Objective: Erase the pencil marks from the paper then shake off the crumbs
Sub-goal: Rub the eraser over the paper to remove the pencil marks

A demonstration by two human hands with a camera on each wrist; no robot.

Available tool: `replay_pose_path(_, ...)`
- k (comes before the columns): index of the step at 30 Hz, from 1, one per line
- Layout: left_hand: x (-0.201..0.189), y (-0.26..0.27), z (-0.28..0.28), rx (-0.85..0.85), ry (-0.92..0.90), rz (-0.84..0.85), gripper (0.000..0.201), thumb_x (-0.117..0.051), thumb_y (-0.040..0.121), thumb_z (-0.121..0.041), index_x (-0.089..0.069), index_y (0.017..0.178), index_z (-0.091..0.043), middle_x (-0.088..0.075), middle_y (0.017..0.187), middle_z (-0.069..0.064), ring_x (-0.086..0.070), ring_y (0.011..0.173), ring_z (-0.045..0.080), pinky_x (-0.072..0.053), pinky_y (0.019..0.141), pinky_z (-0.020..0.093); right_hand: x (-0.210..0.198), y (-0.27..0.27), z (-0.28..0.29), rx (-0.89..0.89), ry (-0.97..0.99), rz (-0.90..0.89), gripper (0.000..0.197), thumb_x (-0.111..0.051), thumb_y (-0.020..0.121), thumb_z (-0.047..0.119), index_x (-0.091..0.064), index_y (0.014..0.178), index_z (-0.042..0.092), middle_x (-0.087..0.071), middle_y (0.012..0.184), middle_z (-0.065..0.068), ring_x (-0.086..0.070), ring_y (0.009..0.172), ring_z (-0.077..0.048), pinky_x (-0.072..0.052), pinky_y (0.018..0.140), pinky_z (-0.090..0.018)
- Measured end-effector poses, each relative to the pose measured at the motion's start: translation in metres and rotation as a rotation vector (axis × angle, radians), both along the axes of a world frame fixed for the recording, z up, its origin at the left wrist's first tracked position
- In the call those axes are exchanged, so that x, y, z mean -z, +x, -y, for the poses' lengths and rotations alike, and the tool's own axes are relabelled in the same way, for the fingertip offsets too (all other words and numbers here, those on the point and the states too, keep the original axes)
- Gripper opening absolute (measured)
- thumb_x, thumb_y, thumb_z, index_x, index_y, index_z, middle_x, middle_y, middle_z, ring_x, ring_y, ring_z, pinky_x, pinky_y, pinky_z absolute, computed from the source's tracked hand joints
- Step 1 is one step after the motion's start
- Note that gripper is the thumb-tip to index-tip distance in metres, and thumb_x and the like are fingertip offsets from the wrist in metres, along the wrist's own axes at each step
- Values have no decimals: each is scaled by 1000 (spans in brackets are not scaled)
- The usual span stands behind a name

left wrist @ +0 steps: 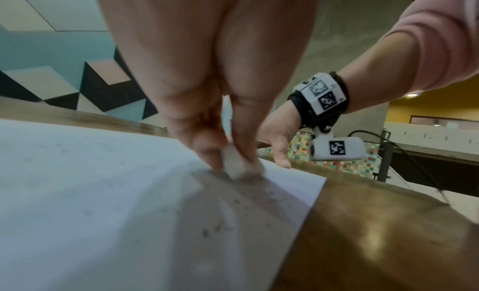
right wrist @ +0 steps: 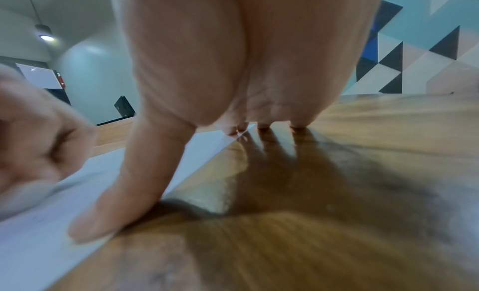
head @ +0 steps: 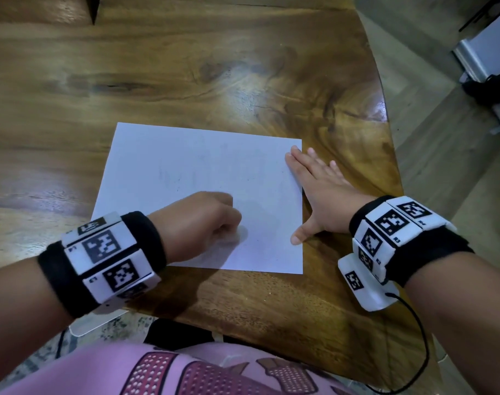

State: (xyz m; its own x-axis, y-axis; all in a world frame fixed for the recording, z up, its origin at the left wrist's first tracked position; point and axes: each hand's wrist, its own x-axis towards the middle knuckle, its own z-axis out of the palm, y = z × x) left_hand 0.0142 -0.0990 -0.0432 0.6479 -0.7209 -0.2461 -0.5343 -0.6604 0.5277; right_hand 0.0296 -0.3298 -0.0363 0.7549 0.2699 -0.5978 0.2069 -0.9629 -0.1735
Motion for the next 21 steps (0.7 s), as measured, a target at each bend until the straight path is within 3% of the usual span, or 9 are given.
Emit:
replay_pose_path(2,-3,-5,-5,96,59,-81,13,-61,80,-17,-58,68,-12,-50,74,-3,-54,67,17,-48,63,33,0,0,0,3,1,-1,144,-82,52,54,22,145,20,30,152,11,29,139,-12,13,116,-39)
replay_pose_path(5,-7,1,3,54,64,-162,12,-59,80,-14,-60,69,-11,-51,75,-5,-54,71,15,-46,66,31,-1,0,-1,0,-7,-2,144,-82,52,54,22,145,20,31,152,10,29,139,-12,13,116,-40)
replay_pose_path(11,-6,11,43,77,19,80,14,-55,76,-1,-51,69,-12,-44,77,3,-48,70,25,-38,62,34,-1,0,0,7,11,-8,145,-83,51,54,22,145,21,31,152,11,30,139,-11,14,115,-38)
replay_pose_path(13,-4,6,36,139,67,-23,13,-56,79,-8,-54,68,-14,-49,77,1,-48,70,21,-37,63,30,0,1,0,5,13,-7,145,-83,50,55,21,146,21,31,152,11,29,139,-12,14,115,-39)
replay_pose_path(15,-8,4,29,185,115,-173,11,-57,81,-17,-61,71,-14,-55,78,-3,-54,72,17,-44,68,28,1,1,1,6,14,-4,145,-82,50,55,22,146,21,31,152,11,30,139,-12,14,115,-39)
replay_pose_path(17,-10,8,29,152,66,-144,8,-58,80,-16,-63,74,-13,-58,81,0,-57,76,19,-49,73,33,1,1,1,5,14,-4,145,-82,50,55,22,146,21,31,152,11,29,139,-12,14,115,-39)
replay_pose_path(21,-6,17,47,-12,-37,13,7,-55,80,-6,-62,79,-8,-55,84,5,-56,80,25,-43,71,33,-1,0,0,11,13,-7,144,-83,51,53,22,146,21,31,152,11,30,139,-12,14,116,-39)
